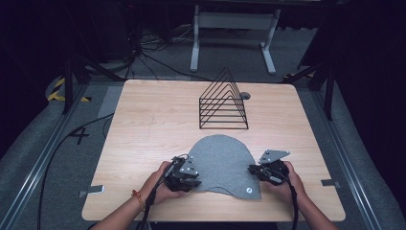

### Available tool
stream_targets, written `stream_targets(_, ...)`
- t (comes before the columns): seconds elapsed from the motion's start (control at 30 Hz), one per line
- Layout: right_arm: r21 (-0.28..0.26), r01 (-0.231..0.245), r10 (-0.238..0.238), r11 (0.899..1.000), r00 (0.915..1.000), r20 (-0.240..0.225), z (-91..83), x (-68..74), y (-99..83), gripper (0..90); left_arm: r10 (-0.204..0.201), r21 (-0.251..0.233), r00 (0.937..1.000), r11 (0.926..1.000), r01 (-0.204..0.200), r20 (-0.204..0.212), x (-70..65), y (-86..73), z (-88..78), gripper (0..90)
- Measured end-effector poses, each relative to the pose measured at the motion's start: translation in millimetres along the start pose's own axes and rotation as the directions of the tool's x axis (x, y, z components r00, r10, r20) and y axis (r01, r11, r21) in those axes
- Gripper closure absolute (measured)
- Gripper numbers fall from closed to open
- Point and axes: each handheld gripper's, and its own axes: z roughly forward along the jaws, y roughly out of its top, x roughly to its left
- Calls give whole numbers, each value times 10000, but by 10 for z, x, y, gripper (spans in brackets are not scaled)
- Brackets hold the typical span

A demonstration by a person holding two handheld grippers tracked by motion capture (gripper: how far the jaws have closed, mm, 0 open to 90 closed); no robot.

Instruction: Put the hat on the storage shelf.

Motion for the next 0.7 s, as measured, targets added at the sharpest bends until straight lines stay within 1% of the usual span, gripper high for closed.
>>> stream_targets(0.03, 11, -60, 60, 10000, 9999, 85, -4, -24, -5, 839, 27, 32, 9999, 10000, -27, 110, -52, 20, 17, 681)
stream_targets(0.07, 26, -131, 130, 9999, 9998, 139, -7, -47, -11, 836, 151, 60, 9997, 9999, -152, 199, -112, 49, 39, 677)
stream_targets(0.1, 45, -305, 304, 9995, 9994, 192, -18, -91, -23, 827, 217, 114, 9986, 9997, -223, 485, -175, 87, 62, 661)
stream_targets(0.13, 42, -340, 339, 9994, 9991, 243, -23, -112, -28, 821, 298, 70, 9980, 9995, -303, 561, -204, 101, 75, 653)
stream_targets(0.17, 37, -424, 424, 9991, 9989, 217, -28, -127, -32, 797, 315, 166, 9972, 9993, -327, 682, -213, 111, 70, 643)
stream_targets(0.2, 37, -424, 424, 9991, 9989, 217, -28, -127, -32, 797, 315, 166, 9972, 9993, -327, 682, -213, 111, 70, 633)
stream_targets(0.23, -4, -519, 519, 9987, 9985, 152, -33, -141, -33, 773, 424, -12, 9964, 9991, -424, 733, -195, 125, 67, 633)
stream_targets(0.27, -62, -693, 693, 9976, 9976, 61, -43, -164, -30, 754, 353, -188, 9978, 9992, -343, 560, -167, 128, 50, 608)
stream_targets(0.3, -134, -740, 741, 9972, 9972, 112, -54, -185, -9, 733, 105, -497, 9997, 9987, -94, 205, -67, 138, -33, 606)
stream_targets(0.33, -254, -769, 773, 9967, 9969, 141, -63, -210, 17, 713, -46, -656, 10000, 9978, 48, 40, -27, 143, -68, 594)
stream_targets(0.37, -254, -769, 773, 9967, 9969, 141, -63, -210, 17, 713, -46, -656, 10000, 9978, 48, 40, -27, 143, -68, 582)
stream_targets(0.4, -341, -851, 856, 9958, 9962, 134, -71, -224, 37, 708, -347, -933, 9991, 9951, 324, -223, 51, 148, -127, 582)
stream_targets(0.43, -402, -905, 911, 9951, 9958, 131, -81, -251, 71, 687, -472, -1077, 9980, 9933, 423, -432, 117, 152, -169, 578)
stream_targets(0.47, -427, -890, 896, 9951, 9959, 129, -79, -272, 99, 665, -516, -1075, 9948, 9933, 420, -881, 197, 159, -207, 567)
stream_targets(0.5, -429, -848, 854, 9955, 9963, 134, -72, -295, 137, 648, -666, -1073, 9887, 9928, 523, -1341, 256, 160, -217, 544)
stream_targets(0.53, -421, -851, 857, 9955, 9962, 129, -59, -317, 166, 637, -724, -1021, 9849, 9932, 567, -1573, 309, 158, -218, 521)
stream_targets(0.57, -425, -898, 903, 9951, 9959, 100, -48, -337, 188, 619, -875, -1015, 9802, 9924, 702, -1779, 373, 148, -203, 506)
stream_targets(0.6, -451, -946, 949, 9945, 9955, 55, -30, -363, 218, 602, -1192, -992, 9759, 9898, 1023, -1826, 437, 135, -174, 495)
stream_targets(0.63, -423, -1004, 1004, 9940, 9949, -29, -5, -392, 248, 585, -1445, -857, 9711, 9878, 1302, -1900, 528, 122, -128, 476)
stream_targets(0.67, -395, -1013, 1009, 9941, 9948, -124, 35, -430, 279, 570, -1617, -746, 9668, 9859, 1496, -1980, 572, 117, -96, 457)
stream_targets(0.7, -324, -1019, 1014, 9943, 9947, -164, 63, -451, 297, 556, -1874, -635, 9584, 9820, 1777, -2155, 642, 111, -48, 445)
